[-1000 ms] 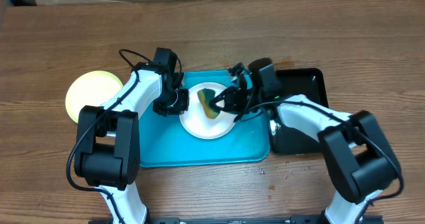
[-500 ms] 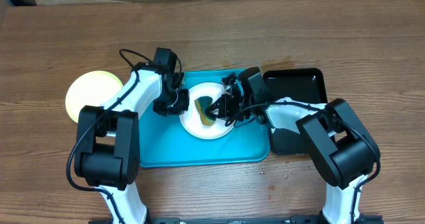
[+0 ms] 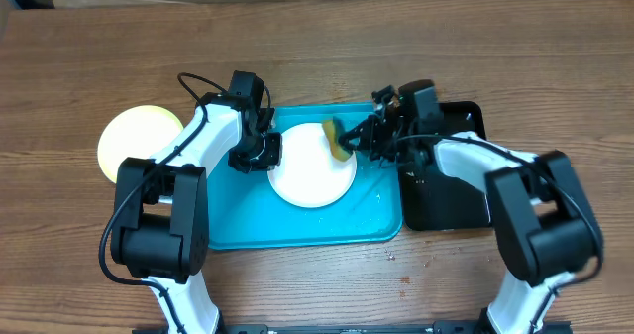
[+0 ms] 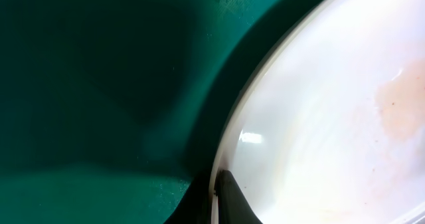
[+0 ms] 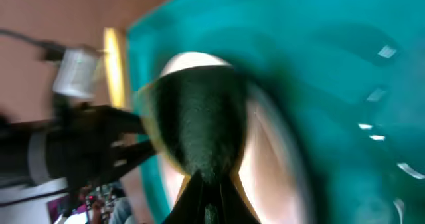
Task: Clean dirty plates on tray and stack at the side
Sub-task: 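Return the sponge to the black tray with the right gripper, then lift the white plate with the left gripper and tilt it over the black tray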
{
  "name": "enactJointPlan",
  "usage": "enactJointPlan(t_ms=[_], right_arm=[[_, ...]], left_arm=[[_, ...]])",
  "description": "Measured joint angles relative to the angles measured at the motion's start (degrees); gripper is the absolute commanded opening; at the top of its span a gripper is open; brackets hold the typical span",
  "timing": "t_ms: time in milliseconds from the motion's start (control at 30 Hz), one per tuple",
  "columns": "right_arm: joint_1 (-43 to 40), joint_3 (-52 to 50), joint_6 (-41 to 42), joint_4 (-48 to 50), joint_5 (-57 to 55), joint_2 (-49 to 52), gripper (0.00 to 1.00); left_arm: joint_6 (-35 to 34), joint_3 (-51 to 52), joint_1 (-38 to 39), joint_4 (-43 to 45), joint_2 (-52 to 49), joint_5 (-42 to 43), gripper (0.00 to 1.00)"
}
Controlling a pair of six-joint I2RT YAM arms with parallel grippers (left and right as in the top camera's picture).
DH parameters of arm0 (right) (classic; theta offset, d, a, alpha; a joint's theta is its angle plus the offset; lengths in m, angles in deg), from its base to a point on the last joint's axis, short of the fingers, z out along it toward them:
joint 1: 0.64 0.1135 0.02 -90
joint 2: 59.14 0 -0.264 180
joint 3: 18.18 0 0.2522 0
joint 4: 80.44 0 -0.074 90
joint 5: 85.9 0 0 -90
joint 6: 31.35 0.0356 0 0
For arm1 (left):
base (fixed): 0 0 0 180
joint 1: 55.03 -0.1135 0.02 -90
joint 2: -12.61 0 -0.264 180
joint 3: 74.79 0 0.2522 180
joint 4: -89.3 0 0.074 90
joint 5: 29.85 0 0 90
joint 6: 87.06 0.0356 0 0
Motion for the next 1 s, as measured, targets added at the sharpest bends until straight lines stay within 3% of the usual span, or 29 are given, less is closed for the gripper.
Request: enactJointPlan(t_ms=[133, 267, 533, 800, 933, 1000], right_arm=[[-0.90, 0.09, -1.14, -4.52, 1.46, -8.13, 0.04], [-2.54, 0.52, -5.03, -15.78, -0.76, -16.94, 0.04], [-12.37, 0.90, -16.83, -49.70, -22.69, -23.26, 0.04], [-13.38, -2.56, -20.26, -51.69, -38.58, -23.26, 0.04], [-13.35, -6.49, -20.24, -49.68, -41.57, -23.26, 0.36], [-13.35, -8.17, -20.39, -48.63, -42.10, -23.26, 0.62]], left_arm=[[0.00, 0.00, 0.00, -0.02, 0.00, 0.00, 0.04], [0.00, 0.00, 0.00, -0.04, 0.00, 0.00, 0.04], [-0.02, -1.36, 0.00, -1.92, -0.48, -0.04, 0.04], [-0.26, -10.25, 0.02, -11.52, -2.93, -1.38, 0.04], [-0.48, -16.76, 0.02, -15.45, -2.95, -2.21, 0.04], [-0.48, -20.13, 0.02, -17.20, -2.95, -2.45, 0.04]])
